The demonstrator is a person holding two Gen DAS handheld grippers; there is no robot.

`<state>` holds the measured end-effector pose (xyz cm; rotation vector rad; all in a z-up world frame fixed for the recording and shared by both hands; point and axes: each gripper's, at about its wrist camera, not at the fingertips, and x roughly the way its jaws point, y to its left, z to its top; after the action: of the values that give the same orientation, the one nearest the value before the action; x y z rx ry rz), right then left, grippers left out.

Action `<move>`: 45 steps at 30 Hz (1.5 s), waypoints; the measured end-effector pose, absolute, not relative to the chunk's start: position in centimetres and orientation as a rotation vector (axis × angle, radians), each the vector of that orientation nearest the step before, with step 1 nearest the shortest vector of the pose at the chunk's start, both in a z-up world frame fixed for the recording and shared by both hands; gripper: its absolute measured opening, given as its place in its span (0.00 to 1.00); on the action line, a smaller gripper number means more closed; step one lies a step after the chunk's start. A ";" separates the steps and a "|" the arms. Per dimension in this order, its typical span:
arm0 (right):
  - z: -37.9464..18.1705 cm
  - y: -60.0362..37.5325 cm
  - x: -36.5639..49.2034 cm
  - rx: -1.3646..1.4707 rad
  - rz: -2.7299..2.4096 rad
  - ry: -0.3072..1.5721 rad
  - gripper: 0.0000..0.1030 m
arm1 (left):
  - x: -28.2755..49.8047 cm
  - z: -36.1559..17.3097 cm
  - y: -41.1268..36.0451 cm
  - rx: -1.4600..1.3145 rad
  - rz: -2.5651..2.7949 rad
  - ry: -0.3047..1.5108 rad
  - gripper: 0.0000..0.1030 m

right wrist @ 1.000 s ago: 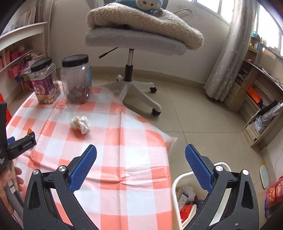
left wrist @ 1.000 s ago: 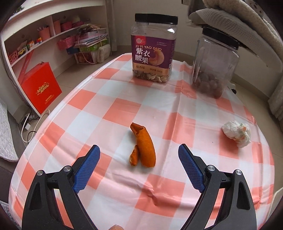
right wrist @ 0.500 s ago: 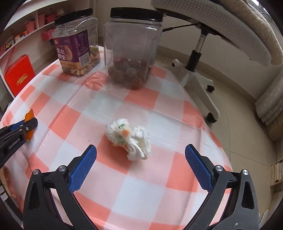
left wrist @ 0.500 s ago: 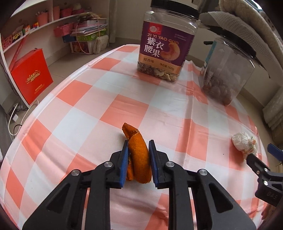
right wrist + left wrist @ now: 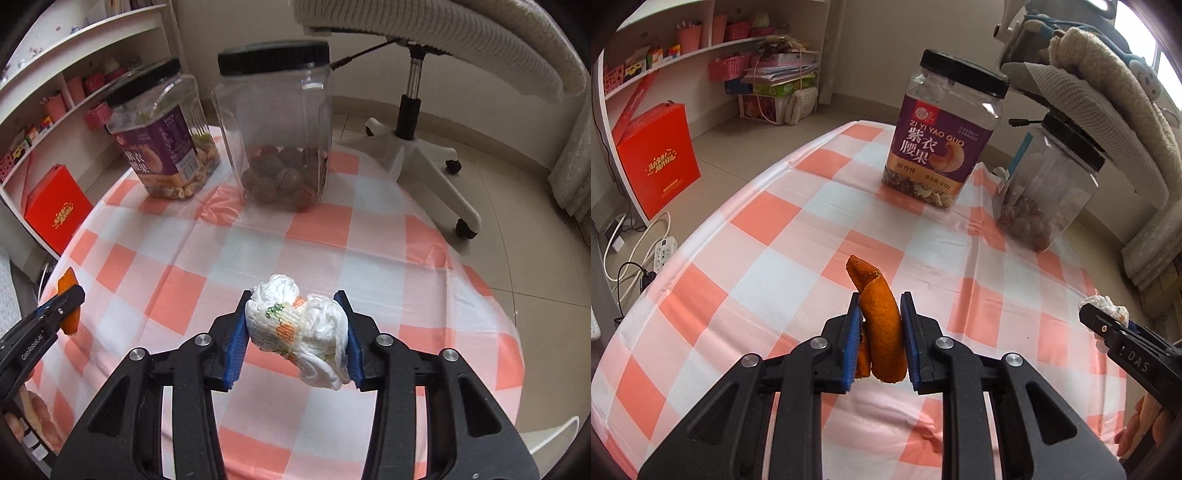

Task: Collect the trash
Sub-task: 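Grasp the orange peel with the left gripper while the right gripper grasps the white tissue wad, then carry the orange peel and tissue wad over the white bin and release both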

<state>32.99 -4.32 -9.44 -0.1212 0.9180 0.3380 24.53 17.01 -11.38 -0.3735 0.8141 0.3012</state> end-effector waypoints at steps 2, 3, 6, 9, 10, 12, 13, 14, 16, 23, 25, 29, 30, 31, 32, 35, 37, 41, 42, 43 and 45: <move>-7.4 -4.5 31.4 -0.140 0.321 0.875 0.40 | 23.8 -10.2 16.5 -0.354 0.296 0.796 0.21; -6.2 -4.7 30.5 -0.154 0.309 0.850 0.40 | 23.4 -9.6 16.2 -0.346 0.294 0.787 0.21; -3.1 -5.9 28.0 -0.157 0.282 0.787 0.40 | 22.2 -7.6 15.5 -0.337 0.275 0.764 0.21; -0.5 -7.2 25.2 -0.142 0.264 0.734 0.40 | 20.6 -5.1 14.4 -0.306 0.248 0.733 0.21; 0.2 -7.7 24.2 -0.133 0.261 0.720 0.40 | 19.9 -4.2 13.8 -0.283 0.242 0.716 0.21; 1.3 -8.6 22.8 -0.115 0.259 0.700 0.40 | 18.5 -2.5 12.6 -0.250 0.223 0.688 0.21; 1.8 -9.0 21.9 -0.109 0.258 0.691 0.40 | 17.8 -1.7 12.1 -0.245 0.208 0.678 0.21; 2.2 -9.4 21.2 -0.106 0.256 0.683 0.40 | 17.2 -0.9 11.7 -0.241 0.194 0.671 0.21; 2.8 -10.1 19.4 -0.094 0.257 0.665 0.40 | 15.9 0.7 10.6 -0.209 0.174 0.650 0.21; 4.2 -13.3 15.1 -0.015 0.216 0.612 0.41 | 11.9 4.0 6.5 -0.104 0.100 0.572 0.21; 4.2 -14.2 14.3 -0.022 0.192 0.596 0.41 | 11.6 4.1 5.6 -0.120 0.078 0.568 0.21; 3.5 -16.4 13.2 -0.022 0.140 0.579 0.41 | 11.6 3.9 3.9 -0.132 0.039 0.564 0.21; 3.2 -16.9 13.2 -0.023 0.125 0.582 0.41 | 11.7 3.8 3.5 -0.126 0.034 0.566 0.21; 2.9 -17.5 13.3 -0.020 0.114 0.593 0.41 | 11.9 3.6 3.2 -0.124 0.029 0.570 0.21; 2.7 -18.1 13.4 -0.011 0.104 0.602 0.41 | 12.0 3.4 3.0 -0.124 0.024 0.575 0.21; 2.5 -19.5 13.4 -0.011 0.077 0.602 0.41 | 12.5 2.7 2.5 -0.128 0.015 0.592 0.21; 2.4 -20.1 13.2 -0.005 0.061 0.601 0.41 | 12.8 2.3 2.1 -0.139 0.007 0.605 0.21; 2.1 -21.8 13.0 0.013 0.024 0.613 0.41 | 13.1 1.8 1.2 -0.135 -0.004 0.613 0.21; 2.1 -22.2 13.0 0.016 0.015 0.617 0.41 | 13.1 1.8 0.9 -0.133 -0.007 0.613 0.21; 2.0 -22.6 13.0 0.019 0.005 0.622 0.41 | 13.1 1.7 0.7 -0.129 -0.010 0.613 0.21; 1.9 -23.5 12.9 0.023 -0.016 0.626 0.41 | 13.1 1.6 0.2 -0.122 -0.017 0.614 0.21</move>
<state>12.95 -23.49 1.94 0.0231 0.6262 -0.0164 13.07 0.15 1.63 -0.1217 0.6142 -0.0175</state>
